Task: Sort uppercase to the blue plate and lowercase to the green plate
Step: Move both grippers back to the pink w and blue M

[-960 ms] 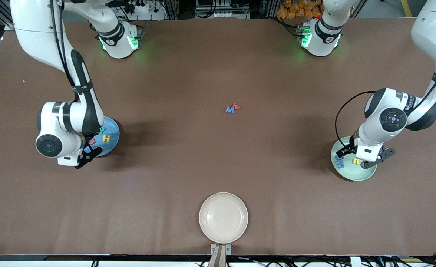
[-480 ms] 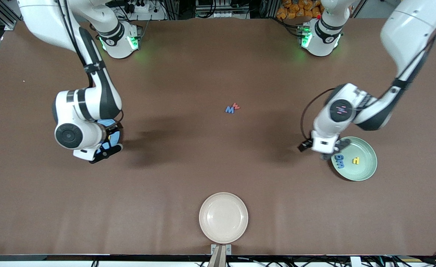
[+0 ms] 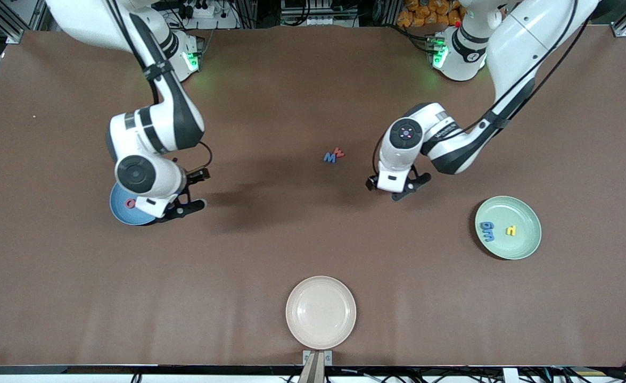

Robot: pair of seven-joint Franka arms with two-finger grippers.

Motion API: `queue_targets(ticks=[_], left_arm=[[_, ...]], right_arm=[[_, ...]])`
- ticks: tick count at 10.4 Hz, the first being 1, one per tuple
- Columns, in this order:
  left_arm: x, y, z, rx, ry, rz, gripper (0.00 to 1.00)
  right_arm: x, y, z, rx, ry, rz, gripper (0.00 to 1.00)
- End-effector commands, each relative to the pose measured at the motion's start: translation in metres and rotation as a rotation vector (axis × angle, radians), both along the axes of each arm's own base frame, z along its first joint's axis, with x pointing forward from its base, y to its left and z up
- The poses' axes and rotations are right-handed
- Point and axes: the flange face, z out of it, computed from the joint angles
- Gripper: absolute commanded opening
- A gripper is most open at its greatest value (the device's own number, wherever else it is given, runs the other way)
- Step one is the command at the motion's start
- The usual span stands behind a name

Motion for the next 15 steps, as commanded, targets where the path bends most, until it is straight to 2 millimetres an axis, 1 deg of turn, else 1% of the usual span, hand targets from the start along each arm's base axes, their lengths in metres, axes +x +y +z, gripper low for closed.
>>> queue_targets(ticks=[1,2,3,4,5,6,8,10,11,12,14,15], left_arm=[[-0.054,-0.041,-0.009,0.038,0.053,-0.008,1.0],[-0.072,-0.051,-0.013,0.051,0.062,-0.021,1.0],[-0.083,-0.059,-0.02,0.053,0.08,-0.025,1.0],[-0.083,-0.062,-0.024,0.047,0.093,-0.02,1.0],[-0.083,-0.063,-0.025,0.044,0.095,-0.021,1.0],[-0.088,-0.068,-0.024,0.045,0.095,-0.03,1.0],[-0.09,-0.075,-0.015,0.038,0.078,-0.018,1.0],[-0.083,-0.084,-0.002,0.015,0.057,0.004,1.0],[-0.09,-0.092,0.003,0.002,0.057,-0.005,1.0],[-0.09,-0.097,0.007,-0.004,0.053,-0.001,1.0],[-0.098,-0.109,0.002,-0.012,0.064,-0.019,1.0],[-0.099,-0.108,-0.004,-0.005,0.072,-0.022,1.0]], right_arm=[[-0.017,0.026,0.009,-0.003,-0.004,-0.052,0.94],[-0.021,0.034,0.009,-0.001,0.0,-0.078,0.94],[-0.027,0.046,0.01,-0.01,0.0,-0.117,0.98],[-0.035,0.059,0.013,-0.025,-0.002,-0.16,1.0],[-0.04,0.069,0.015,-0.036,-0.008,-0.196,1.0],[-0.043,0.073,0.014,-0.047,-0.005,-0.226,0.99],[-0.044,0.074,0.011,-0.048,0.0,-0.234,0.99],[-0.046,0.079,0.009,-0.047,0.005,-0.228,0.99],[-0.046,0.079,0.009,-0.046,0.003,-0.228,0.99],[-0.046,0.079,0.009,-0.046,0.003,-0.228,0.99],[-0.045,0.078,0.008,-0.044,0.003,-0.226,0.99],[-0.045,0.078,0.007,-0.044,0.003,-0.226,0.99]])
